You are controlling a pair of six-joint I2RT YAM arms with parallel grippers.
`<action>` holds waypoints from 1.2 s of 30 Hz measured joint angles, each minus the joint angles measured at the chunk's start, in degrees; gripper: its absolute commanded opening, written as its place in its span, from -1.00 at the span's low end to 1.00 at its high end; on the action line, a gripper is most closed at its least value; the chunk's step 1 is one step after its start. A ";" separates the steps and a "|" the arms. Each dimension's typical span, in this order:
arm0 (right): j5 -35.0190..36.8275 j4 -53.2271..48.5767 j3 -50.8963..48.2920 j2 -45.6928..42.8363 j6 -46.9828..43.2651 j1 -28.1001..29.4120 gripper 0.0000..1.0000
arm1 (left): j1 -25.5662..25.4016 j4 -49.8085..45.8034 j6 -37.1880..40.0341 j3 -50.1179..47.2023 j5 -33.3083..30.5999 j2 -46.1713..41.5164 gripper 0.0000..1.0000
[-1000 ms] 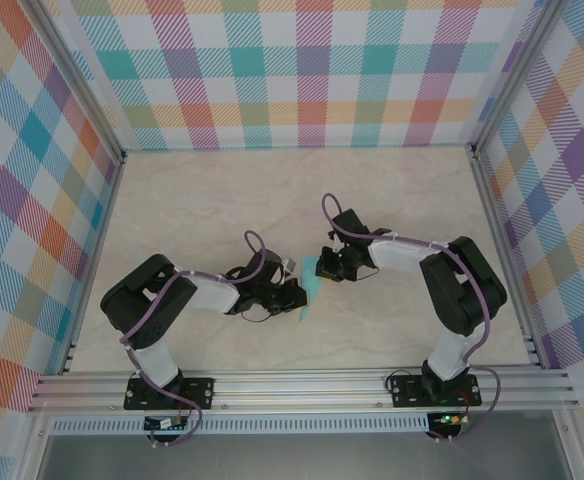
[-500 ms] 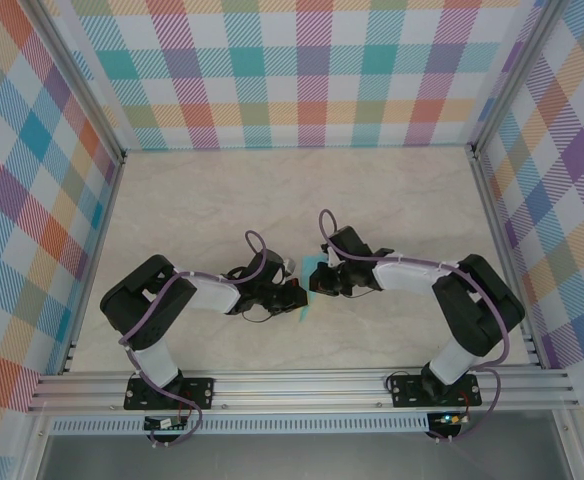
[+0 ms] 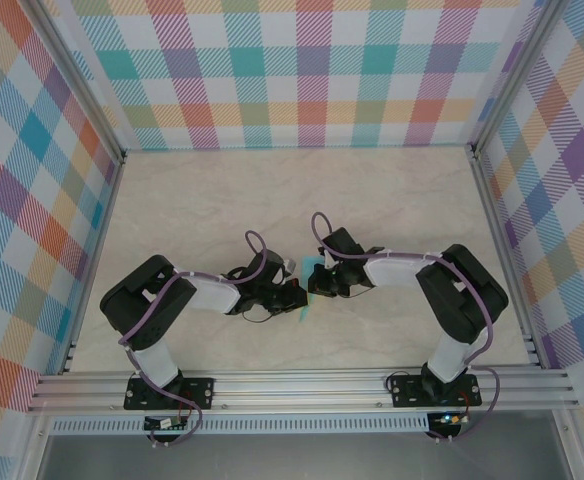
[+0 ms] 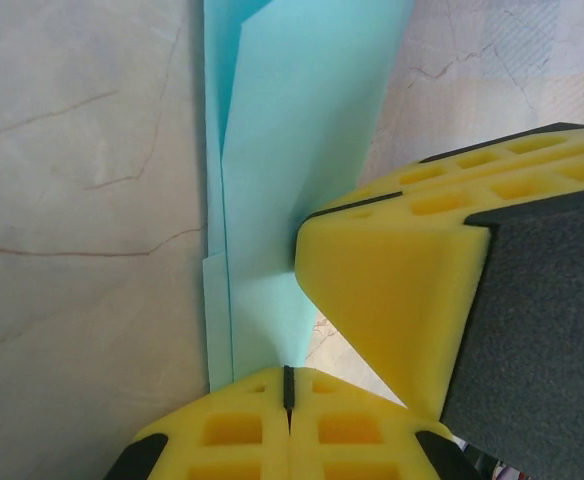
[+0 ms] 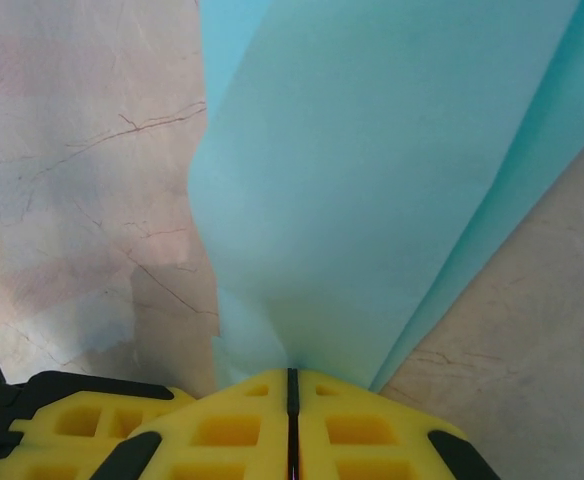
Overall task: Fold a paper plane with a square sheet of paper (fold left side to right side)
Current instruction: Fold the wing for the fifth time at the center of the table.
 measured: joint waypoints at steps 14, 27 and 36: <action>-2.29 -1.75 2.51 2.29 -5.29 -3.63 -0.82 | -0.15 0.48 -0.02 0.00 -1.16 0.02 -1.00; -2.29 -3.30 7.32 5.68 -7.98 -9.44 -0.80 | -0.15 1.38 0.00 0.00 -2.40 0.07 -1.00; -4.37 -5.92 10.99 8.44 -9.44 -11.93 -0.80 | -0.15 1.62 0.00 0.00 -3.23 0.13 -1.00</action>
